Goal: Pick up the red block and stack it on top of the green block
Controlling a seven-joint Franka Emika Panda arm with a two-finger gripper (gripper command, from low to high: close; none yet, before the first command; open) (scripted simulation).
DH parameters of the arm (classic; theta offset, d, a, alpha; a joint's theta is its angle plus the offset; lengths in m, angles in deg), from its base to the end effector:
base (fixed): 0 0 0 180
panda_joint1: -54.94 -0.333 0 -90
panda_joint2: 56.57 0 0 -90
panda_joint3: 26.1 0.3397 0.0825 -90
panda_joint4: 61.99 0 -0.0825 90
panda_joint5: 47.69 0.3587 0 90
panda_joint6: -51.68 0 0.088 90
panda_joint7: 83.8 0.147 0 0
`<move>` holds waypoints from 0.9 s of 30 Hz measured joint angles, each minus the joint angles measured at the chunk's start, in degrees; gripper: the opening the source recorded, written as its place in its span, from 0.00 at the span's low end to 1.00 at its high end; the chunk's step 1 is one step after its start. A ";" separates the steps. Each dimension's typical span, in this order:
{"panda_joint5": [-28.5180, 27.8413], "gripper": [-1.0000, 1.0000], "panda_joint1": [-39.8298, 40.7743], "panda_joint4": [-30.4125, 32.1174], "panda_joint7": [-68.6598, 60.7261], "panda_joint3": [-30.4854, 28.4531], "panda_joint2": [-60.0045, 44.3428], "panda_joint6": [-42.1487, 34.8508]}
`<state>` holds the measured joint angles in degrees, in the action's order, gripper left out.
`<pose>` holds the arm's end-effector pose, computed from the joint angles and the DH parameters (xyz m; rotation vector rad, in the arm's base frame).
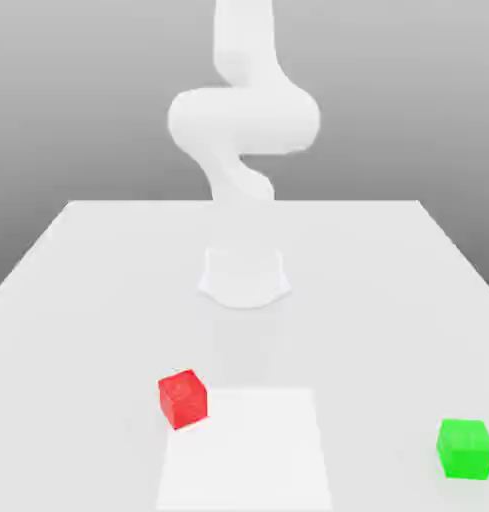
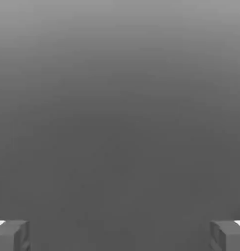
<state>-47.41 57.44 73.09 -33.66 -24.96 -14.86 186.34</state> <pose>0.3616 -0.0060 0.6503 -2.4323 1.1765 -0.9328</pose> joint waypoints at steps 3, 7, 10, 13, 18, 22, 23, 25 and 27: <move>0.00 0.50 3.14 4.59 6.51 1.32 -6.05 4.09; 0.04 0.50 7.15 10.53 14.95 2.94 -13.92 9.42; -0.01 0.50 9.96 15.04 21.46 3.91 -19.95 13.48; -0.21 0.50 12.47 19.72 28.40 4.41 -26.38 17.75; -0.24 0.50 15.54 27.33 39.92 3.73 -38.59 25.98; -3.59 0.50 15.07 27.12 43.71 2.18 -47.09 32.98; -4.18 0.50 14.70 26.86 44.18 1.67 -49.15 34.75; -4.45 0.00 14.11 26.37 44.35 1.02 -53.13 38.20; -4.46 0.00 14.12 26.37 44.36 1.02 -53.13 38.22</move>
<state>-51.87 71.56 99.46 10.70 -23.94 -67.99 224.56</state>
